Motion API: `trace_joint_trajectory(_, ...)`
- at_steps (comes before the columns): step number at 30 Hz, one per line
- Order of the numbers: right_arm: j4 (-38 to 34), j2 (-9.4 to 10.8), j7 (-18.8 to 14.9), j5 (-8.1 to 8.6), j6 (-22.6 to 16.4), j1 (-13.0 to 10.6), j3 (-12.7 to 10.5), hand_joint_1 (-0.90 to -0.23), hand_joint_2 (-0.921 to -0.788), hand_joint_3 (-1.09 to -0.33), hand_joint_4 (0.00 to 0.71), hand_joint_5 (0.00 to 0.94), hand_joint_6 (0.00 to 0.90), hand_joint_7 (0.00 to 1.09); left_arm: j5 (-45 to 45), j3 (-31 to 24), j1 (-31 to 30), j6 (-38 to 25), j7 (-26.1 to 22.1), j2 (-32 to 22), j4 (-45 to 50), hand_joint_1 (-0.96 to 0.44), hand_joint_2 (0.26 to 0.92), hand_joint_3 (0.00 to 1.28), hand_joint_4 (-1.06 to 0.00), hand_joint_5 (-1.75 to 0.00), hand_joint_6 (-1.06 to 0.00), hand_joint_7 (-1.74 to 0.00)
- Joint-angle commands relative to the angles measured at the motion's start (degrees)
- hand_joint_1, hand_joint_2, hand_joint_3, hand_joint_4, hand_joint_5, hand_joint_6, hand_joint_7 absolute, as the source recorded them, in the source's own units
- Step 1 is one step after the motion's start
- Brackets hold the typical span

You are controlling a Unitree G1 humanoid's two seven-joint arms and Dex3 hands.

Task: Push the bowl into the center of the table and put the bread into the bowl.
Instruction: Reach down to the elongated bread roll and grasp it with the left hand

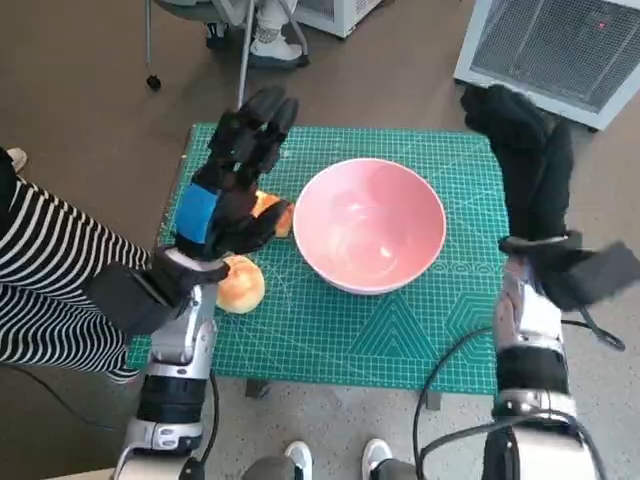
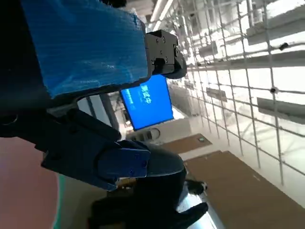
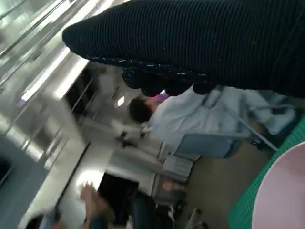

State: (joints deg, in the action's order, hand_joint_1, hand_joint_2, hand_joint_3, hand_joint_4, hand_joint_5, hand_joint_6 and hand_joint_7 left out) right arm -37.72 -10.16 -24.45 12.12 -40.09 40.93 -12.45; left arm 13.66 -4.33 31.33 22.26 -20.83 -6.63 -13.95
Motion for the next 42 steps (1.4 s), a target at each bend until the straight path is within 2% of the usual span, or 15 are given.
trace_joint_trajectory(1, 6.51, 0.17, -1.01, 1.33, 3.10, -4.26, 1.73, -0.818, -0.921, -0.776, 0.173, 0.002, 0.117, 0.41, 1.21, 0.37, 2.12, -0.92, -1.36, -0.13, 1.58, -0.74, 0.921, 0.36, -0.18, 0.00, 0.00, -0.59)
trace_joint_trajectory(5, 9.45, 0.16, -0.71, 1.72, 4.50, -5.57, 2.57, -0.815, -0.921, -0.767, 0.168, 0.001, 0.101, 0.42, 1.72, 0.33, 3.06, -1.16, -2.44, -0.21, 1.53, -0.73, 0.921, 0.35, -0.18, 0.00, 0.00, -0.60)
trace_joint_trajectory(10, 10.57, 0.37, -0.02, 1.27, 4.92, -6.17, 3.12, -0.814, -0.921, -0.762, 0.167, 0.000, 0.092, 0.43, 1.34, 0.35, 4.03, -0.88, -3.16, -0.40, 1.43, -0.73, 0.921, 0.35, -0.19, 0.00, 0.00, -0.62)
trace_joint_trajectory(24, 12.33, 1.29, 1.67, 1.08, 5.91, -6.48, 4.21, -0.815, -0.921, -0.734, 0.199, 0.013, 0.118, 0.48, 0.90, 0.27, 5.23, -0.89, -4.31, -1.12, 1.51, -0.71, 0.917, 0.34, -0.19, -0.01, 0.00, -0.62)
trace_joint_trajectory(32, 12.99, 1.60, 2.41, 0.26, 6.43, -6.38, 4.76, -0.812, -0.921, -0.739, 0.205, 0.014, 0.118, 0.49, 0.83, 0.23, 5.10, -1.32, -4.86, -2.06, 2.37, -0.70, 0.902, 0.32, -0.18, -0.01, 0.00, -0.62)
trace_joint_trajectory(38, 12.75, 1.57, 2.75, -0.05, 6.41, -6.30, 5.18, -0.812, -0.921, -0.743, 0.205, 0.012, 0.110, 0.50, -1.18, -0.49, 5.21, -0.17, -5.03, -5.14, 2.69, -0.69, 0.890, 0.30, -0.19, -0.01, 0.00, -0.63)
trace_joint_trajectory(42, 12.63, 1.31, 2.77, -0.16, 6.13, -6.44, 5.33, -0.814, -0.921, -0.744, 0.206, 0.011, 0.098, 0.50, -8.31, -1.10, 6.88, 2.98, -3.74, -11.19, 0.05, -0.66, 0.869, 0.29, -0.20, -0.01, 0.00, -0.64)
